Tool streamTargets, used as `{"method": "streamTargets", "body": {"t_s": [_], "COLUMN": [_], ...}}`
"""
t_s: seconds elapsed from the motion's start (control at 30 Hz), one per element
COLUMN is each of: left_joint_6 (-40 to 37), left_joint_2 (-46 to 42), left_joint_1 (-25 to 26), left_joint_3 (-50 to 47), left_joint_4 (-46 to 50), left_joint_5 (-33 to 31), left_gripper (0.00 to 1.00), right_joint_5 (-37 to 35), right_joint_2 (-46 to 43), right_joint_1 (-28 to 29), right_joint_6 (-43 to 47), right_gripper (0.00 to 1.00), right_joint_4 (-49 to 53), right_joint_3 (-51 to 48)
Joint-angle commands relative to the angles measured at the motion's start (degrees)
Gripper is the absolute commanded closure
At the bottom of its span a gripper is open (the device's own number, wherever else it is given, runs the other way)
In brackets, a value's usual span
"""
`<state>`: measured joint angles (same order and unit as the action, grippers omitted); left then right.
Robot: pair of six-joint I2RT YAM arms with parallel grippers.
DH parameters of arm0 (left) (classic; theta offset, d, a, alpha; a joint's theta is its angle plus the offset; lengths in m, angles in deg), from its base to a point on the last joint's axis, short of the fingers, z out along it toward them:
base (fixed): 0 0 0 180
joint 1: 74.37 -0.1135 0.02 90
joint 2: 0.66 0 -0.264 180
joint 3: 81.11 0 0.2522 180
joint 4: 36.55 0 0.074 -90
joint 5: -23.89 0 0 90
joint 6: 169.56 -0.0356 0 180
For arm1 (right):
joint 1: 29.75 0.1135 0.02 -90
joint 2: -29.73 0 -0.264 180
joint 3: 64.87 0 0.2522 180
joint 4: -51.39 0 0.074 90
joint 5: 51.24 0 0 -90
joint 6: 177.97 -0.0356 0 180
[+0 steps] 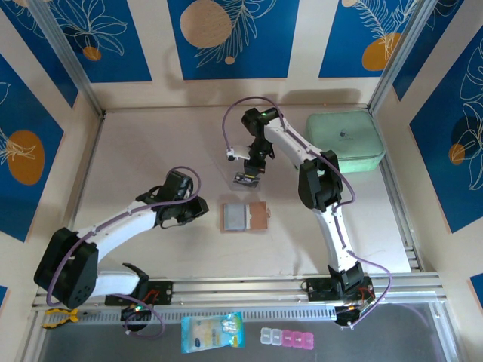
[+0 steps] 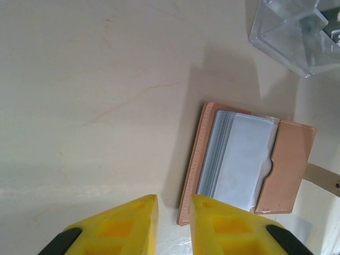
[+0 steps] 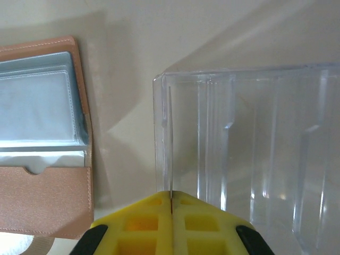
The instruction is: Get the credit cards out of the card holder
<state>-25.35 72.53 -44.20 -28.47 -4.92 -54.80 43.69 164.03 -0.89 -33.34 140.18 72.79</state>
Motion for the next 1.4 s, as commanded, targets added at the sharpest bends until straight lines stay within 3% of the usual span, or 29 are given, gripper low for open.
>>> {"method": "streamTargets", "body": {"t_s": [0.0, 0.6, 1.03, 1.37], "left_joint_6": [1.06, 1.15, 1.24, 1.53], "left_joint_2": [-0.24, 0.29, 2.66, 3.42], "left_joint_1": [-0.65, -0.76, -0.73, -0.73], "left_joint_3": [-0.9, -0.86, 0.04, -0.02], "left_joint_4": [-0.73, -1.16, -3.07, -4.09], "left_joint_5": [0.37, 0.9, 2.44, 3.33], "left_gripper": [0.77, 0.77, 0.77, 0.77], "right_joint_5": [2.28, 3.78, -5.87, -7.99], "right_joint_2": [0.92, -0.34, -8.56, -10.46], "right_joint_1": [0.65, 0.54, 0.86, 1.68], "right_joint_6": [1.33, 0.55, -3.55, -5.3], "right_gripper": [1.0, 0.83, 0.84, 0.84], "right_joint_4": [1.81, 0.55, -12.73, -20.46], "right_joint_3": [-1.44, 0.86, -7.17, -15.77]}}
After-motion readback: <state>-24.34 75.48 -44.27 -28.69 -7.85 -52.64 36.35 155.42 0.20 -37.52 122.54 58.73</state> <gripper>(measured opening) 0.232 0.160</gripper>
